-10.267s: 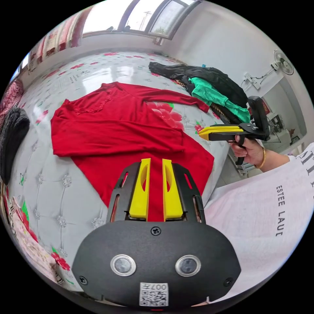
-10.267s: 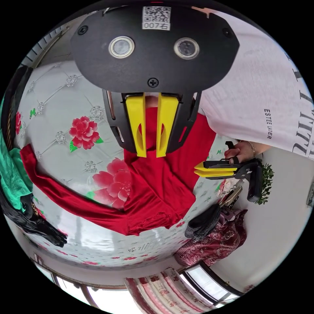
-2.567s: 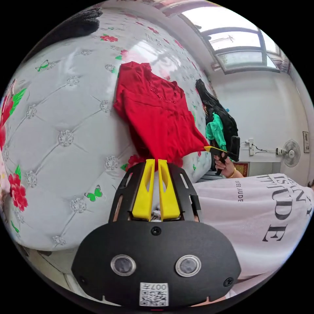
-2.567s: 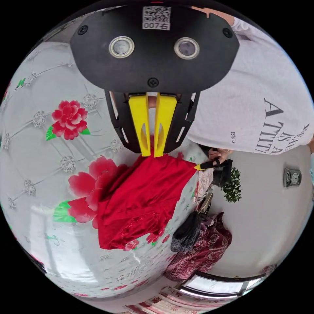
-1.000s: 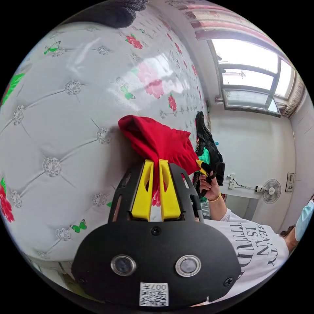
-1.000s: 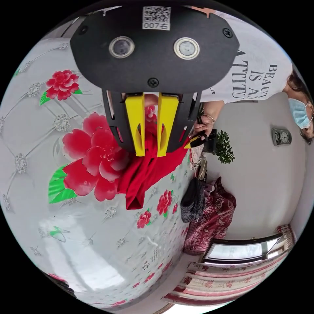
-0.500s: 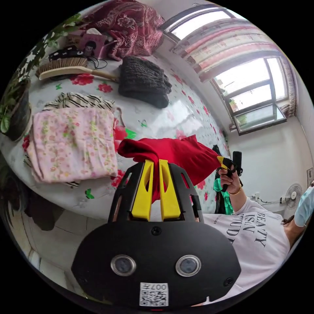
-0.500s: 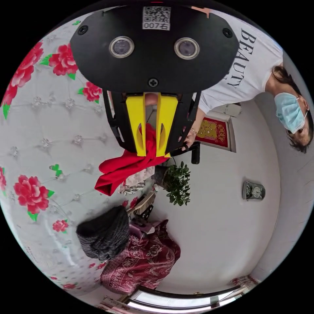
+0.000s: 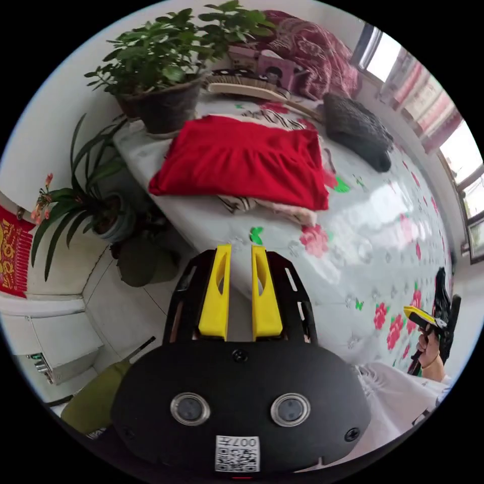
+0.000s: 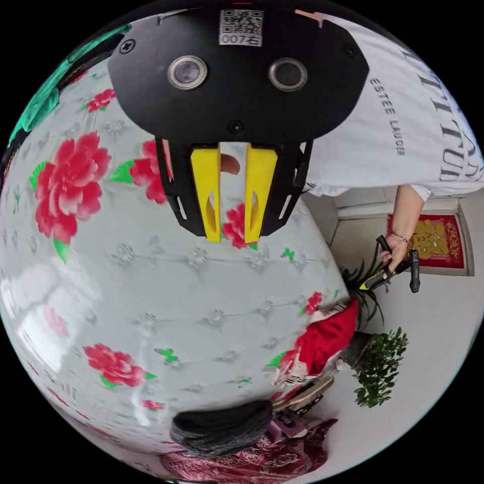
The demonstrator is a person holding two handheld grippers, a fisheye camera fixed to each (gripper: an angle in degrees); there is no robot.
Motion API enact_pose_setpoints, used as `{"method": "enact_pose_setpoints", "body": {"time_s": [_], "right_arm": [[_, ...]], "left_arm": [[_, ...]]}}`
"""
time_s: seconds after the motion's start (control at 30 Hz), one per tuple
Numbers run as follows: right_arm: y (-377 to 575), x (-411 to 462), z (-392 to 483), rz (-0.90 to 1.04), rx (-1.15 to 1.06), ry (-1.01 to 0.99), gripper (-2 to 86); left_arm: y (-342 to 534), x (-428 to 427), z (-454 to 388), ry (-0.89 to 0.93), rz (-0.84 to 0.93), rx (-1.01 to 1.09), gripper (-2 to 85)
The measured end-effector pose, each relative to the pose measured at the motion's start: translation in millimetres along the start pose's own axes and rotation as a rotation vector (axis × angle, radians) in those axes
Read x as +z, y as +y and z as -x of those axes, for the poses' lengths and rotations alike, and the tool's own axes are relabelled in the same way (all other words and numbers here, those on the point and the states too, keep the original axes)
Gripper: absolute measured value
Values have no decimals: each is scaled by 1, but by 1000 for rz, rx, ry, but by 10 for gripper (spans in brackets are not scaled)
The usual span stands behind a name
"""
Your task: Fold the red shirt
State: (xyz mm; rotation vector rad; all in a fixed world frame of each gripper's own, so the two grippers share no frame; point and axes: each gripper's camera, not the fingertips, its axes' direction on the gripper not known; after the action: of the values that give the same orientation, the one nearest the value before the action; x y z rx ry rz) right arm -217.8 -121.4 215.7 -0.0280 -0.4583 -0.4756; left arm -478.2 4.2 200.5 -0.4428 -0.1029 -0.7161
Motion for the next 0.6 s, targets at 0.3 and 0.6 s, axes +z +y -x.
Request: {"method": "enact_pose_setpoints", "body": {"time_s": [0.3,0.6], "right_arm": [[264,-128,-177,-423,729,161,68],[465,-274,-249,-726,1022,451,77]], "left_arm": [[75,35,-274,115,230,807,69],[119,65,-373,-130,317,1051,49]]}}
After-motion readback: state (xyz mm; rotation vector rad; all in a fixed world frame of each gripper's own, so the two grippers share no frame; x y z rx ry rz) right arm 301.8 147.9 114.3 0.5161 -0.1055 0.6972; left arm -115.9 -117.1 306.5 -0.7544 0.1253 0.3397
